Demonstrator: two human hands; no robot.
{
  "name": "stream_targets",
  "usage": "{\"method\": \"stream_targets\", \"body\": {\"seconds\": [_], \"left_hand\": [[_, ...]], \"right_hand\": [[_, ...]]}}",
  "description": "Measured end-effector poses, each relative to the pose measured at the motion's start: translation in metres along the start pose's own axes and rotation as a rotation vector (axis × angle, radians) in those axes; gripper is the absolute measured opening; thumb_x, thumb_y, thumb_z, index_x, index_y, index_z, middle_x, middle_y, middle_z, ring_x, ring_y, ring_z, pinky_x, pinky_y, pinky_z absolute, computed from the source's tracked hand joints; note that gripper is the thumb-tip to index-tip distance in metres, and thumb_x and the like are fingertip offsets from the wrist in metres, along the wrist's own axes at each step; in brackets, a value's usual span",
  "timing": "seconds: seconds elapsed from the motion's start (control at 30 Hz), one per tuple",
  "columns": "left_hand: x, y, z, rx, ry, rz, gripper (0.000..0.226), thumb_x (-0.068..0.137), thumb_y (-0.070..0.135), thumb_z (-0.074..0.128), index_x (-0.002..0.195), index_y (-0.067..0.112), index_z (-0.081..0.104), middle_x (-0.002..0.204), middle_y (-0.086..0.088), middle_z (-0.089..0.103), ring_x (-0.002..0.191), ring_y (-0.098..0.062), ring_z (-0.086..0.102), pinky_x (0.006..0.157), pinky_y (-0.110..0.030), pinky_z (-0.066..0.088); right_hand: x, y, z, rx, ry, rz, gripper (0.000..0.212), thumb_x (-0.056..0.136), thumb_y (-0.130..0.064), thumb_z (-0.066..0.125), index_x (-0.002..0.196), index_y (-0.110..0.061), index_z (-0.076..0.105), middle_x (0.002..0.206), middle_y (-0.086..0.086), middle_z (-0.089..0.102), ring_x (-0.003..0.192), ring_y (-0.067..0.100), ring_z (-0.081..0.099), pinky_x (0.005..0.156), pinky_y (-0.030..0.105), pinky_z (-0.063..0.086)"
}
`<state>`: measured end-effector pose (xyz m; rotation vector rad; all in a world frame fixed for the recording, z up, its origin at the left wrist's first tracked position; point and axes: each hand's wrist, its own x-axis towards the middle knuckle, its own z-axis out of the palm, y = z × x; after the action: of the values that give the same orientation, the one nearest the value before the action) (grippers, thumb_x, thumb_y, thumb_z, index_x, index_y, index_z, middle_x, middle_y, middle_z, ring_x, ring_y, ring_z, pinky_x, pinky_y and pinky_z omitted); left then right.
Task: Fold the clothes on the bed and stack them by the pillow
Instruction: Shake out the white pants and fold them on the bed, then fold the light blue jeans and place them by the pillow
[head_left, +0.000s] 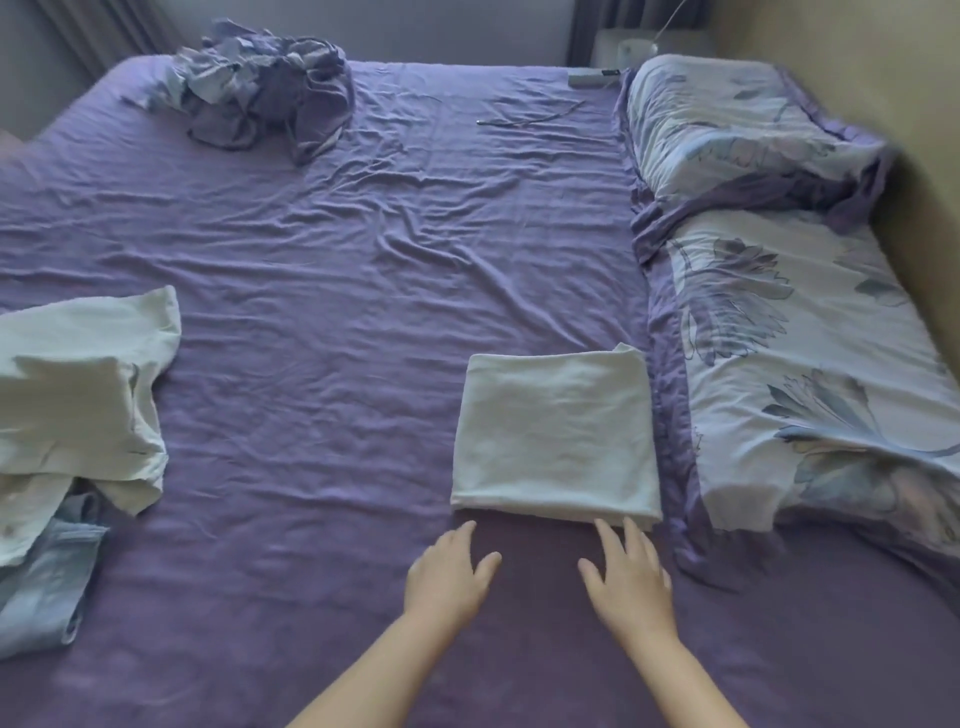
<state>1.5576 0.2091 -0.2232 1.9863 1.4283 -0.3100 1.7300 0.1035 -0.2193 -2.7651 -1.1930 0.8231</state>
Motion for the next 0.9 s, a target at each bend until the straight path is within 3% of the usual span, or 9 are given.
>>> {"method": "stream_targets", "body": {"seconds": [0.23, 0.53, 0.9], "left_hand": [[-0.085, -0.02, -0.041, 0.279, -0.014, 0.041, 0.05, 0.093, 0.05, 0.04, 0.136, 0.025, 0.043, 0.137, 0.001, 0.049, 0.125, -0.022, 0.047, 0.104, -0.034, 0.032], [-0.172, -0.098, -0.109, 0.181, -0.017, -0.102, 0.046, 0.091, 0.049, 0.044, 0.128, 0.023, 0.051, 0.133, -0.003, 0.054, 0.125, -0.024, 0.048, 0.102, -0.034, 0.037], [-0.216, -0.255, -0.185, 0.033, 0.04, -0.237, 0.041, 0.089, 0.047, 0.046, 0.123, 0.026, 0.056, 0.132, -0.001, 0.056, 0.123, -0.024, 0.051, 0.099, -0.032, 0.04]], "right_hand": [[-0.084, -0.061, -0.012, -0.092, -0.098, -0.253, 0.06, 0.095, -0.042, 0.039, 0.148, -0.032, 0.013, 0.152, -0.009, 0.023, 0.137, 0.009, 0.027, 0.113, 0.035, 0.019], [-0.156, -0.159, -0.027, -0.181, -0.171, -0.514, 0.053, 0.088, -0.039, 0.042, 0.139, -0.041, 0.03, 0.143, -0.017, 0.039, 0.124, 0.008, 0.046, 0.101, 0.024, 0.035], [-0.21, -0.298, 0.008, -0.181, -0.237, -0.557, 0.052, 0.087, -0.033, 0.045, 0.137, -0.035, 0.034, 0.141, -0.01, 0.041, 0.129, 0.008, 0.041, 0.101, 0.025, 0.034]]}}
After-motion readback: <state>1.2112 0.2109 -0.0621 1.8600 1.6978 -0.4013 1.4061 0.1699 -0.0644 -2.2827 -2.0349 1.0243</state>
